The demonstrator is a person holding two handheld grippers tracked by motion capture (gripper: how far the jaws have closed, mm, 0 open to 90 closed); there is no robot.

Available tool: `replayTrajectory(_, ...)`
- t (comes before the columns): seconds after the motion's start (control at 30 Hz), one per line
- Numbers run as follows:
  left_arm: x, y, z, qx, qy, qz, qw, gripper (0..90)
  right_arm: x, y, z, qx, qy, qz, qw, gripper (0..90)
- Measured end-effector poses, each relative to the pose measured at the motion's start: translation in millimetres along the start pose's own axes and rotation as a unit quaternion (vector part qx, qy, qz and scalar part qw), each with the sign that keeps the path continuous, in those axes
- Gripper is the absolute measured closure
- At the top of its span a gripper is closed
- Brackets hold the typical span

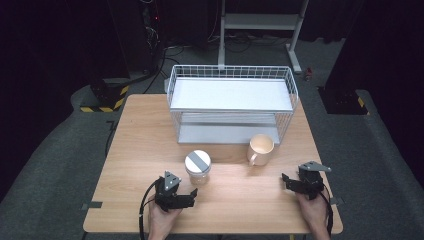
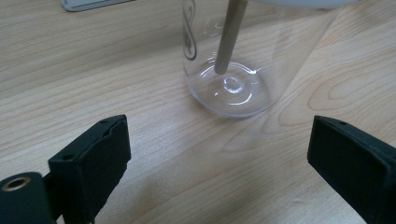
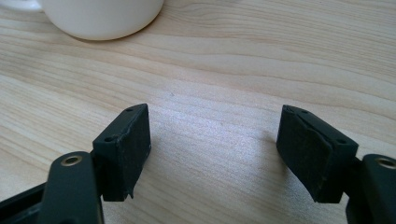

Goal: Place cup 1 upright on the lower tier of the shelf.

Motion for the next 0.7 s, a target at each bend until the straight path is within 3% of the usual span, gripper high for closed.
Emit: replayTrajectory(0.7,5.6,-12.7,17.4,0.008,-0.005,-0.007,0.9999,5.6,-0.1,0.2,-0.1,-0.001,0.001,0.001,1.0,26.0)
Point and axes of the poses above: each handheld gripper's, and its own axes: x roughly forward along the jaws, z roughly out of its top, y roughly to its left, the point moved 4 cm from there along x, roughly forward along the jaws, and after that the axes turned 10 degrees about z, right-handed, at the moved point
